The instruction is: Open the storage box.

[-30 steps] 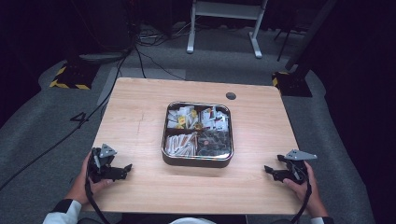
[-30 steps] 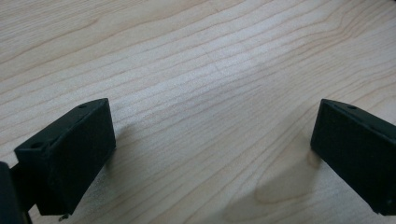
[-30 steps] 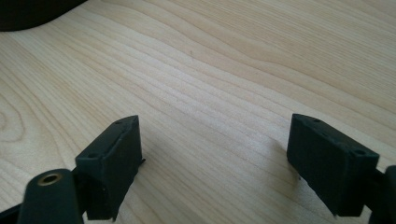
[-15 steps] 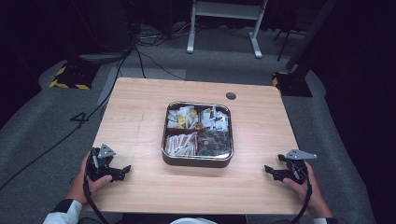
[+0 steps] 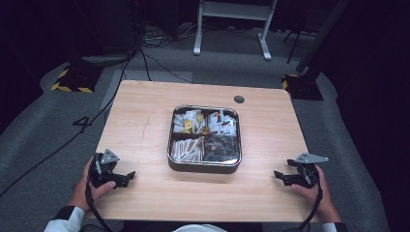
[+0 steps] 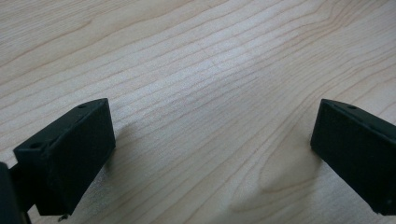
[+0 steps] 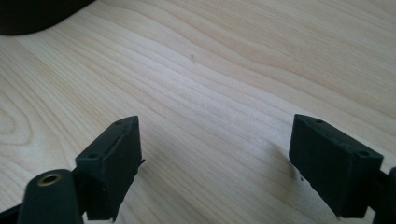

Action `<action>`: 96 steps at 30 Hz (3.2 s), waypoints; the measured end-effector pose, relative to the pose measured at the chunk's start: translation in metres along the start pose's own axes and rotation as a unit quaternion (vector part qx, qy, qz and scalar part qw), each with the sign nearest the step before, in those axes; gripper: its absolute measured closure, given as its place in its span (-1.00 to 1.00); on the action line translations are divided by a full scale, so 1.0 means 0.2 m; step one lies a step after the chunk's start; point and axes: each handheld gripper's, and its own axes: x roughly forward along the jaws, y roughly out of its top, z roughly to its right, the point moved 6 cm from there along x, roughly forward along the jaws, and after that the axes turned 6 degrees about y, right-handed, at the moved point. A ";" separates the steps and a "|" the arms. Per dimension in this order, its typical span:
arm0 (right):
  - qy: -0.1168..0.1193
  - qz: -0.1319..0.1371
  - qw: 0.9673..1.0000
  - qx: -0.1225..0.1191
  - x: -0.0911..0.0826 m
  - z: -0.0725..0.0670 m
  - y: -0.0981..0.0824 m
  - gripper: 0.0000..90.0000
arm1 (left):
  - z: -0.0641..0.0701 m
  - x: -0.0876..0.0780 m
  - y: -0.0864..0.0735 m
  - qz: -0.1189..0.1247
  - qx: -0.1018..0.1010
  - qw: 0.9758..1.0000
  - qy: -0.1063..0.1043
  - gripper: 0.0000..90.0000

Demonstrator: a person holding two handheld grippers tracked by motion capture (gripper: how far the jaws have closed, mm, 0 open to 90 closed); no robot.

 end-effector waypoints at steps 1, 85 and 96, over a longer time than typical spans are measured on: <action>0.000 0.000 1.000 0.000 0.00 0.00 0.00 -0.60 | 0.00 0.00 0.00 0.000 0.000 1.000 0.000 -1.00; 0.103 0.016 0.982 -0.157 0.48 -0.53 0.95 -0.40 | -0.01 0.00 0.00 0.001 0.006 1.000 -0.003 -1.00; 0.121 0.014 0.979 -0.160 0.60 -0.60 1.03 -0.39 | -0.01 0.00 0.00 0.001 0.006 1.000 -0.004 -1.00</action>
